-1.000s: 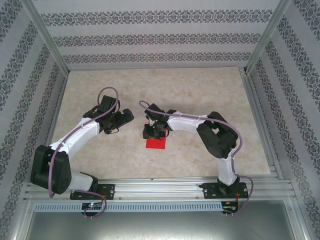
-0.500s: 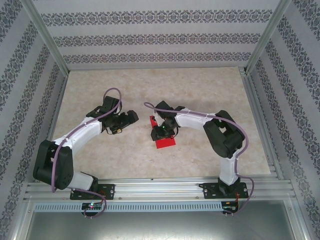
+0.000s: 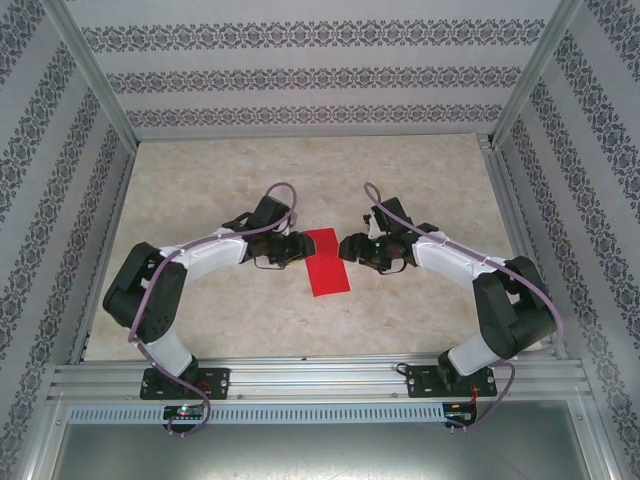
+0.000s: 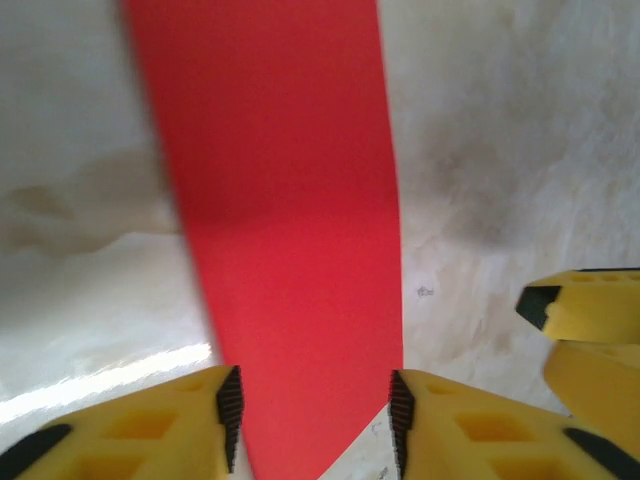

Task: Fold a paper plane with a square sheet of paper (pick it up from the middle)
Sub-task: Rotate the paper at the center of the table, then third fold the triangle at the center of the table.

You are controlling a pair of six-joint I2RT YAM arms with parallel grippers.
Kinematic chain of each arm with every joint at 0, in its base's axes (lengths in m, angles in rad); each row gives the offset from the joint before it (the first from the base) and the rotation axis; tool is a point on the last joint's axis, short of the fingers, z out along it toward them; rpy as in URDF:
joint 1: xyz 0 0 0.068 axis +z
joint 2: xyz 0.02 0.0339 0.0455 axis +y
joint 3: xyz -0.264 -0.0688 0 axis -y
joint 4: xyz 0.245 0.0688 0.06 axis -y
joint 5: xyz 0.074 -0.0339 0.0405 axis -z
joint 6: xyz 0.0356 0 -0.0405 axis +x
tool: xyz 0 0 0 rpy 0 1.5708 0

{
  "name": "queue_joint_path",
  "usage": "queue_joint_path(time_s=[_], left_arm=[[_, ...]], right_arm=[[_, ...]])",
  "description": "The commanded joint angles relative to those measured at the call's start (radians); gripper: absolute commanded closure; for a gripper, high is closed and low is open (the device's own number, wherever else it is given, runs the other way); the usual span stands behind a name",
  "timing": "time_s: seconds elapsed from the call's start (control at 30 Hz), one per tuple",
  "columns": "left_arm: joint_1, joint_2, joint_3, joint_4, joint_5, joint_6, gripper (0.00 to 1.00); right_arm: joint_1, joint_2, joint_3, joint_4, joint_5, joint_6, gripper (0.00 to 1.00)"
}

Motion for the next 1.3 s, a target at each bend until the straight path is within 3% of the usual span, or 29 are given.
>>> queue_joint_path(time_s=[0.0, 0.17, 0.27, 0.63, 1.27], left_arm=[[-0.034, 0.053, 0.065, 0.033, -0.007, 0.0, 0.6], [-0.043, 0.128, 0.111, -0.069, -0.157, -0.02, 0.7], [-0.046, 0.16, 0.097, -0.018, -0.14, -0.04, 0.75], [-0.052, 0.226, 0.104, -0.109, -0.207, -0.022, 0.84], [-0.054, 0.267, 0.085, -0.137, -0.209, -0.025, 0.87]], right_arm=[[-0.014, 0.002, -0.038, 0.055, -0.05, 0.042, 0.35], [-0.014, 0.024, -0.059, 0.078, -0.058, 0.038, 0.4], [-0.012, 0.032, -0.075, 0.111, -0.062, 0.042, 0.42], [0.012, 0.104, -0.045, 0.09, -0.085, 0.025, 0.5], [0.02, 0.146, -0.036, 0.049, -0.188, -0.035, 0.59]])
